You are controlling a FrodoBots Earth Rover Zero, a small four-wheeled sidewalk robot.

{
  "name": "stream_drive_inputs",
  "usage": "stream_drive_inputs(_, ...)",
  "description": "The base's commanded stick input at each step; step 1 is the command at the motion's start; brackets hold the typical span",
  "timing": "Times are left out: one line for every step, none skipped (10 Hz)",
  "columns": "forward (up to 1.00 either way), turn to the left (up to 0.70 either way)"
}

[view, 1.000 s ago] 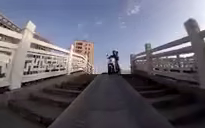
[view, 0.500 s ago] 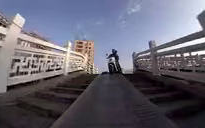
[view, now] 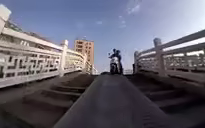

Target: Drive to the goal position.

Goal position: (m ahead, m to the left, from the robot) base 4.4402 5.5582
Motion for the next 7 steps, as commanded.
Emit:
stream_drive_inputs(0.7, 0.0)
stream_drive_inputs(0.7, 0.0)
stream_drive_inputs(0.7, 0.0)
stream_drive_inputs(0.7, 0.0)
stream_drive_inputs(0.7, 0.0)
stream_drive_inputs(0.7, 0.0)
stream_drive_inputs(0.7, 0.0)
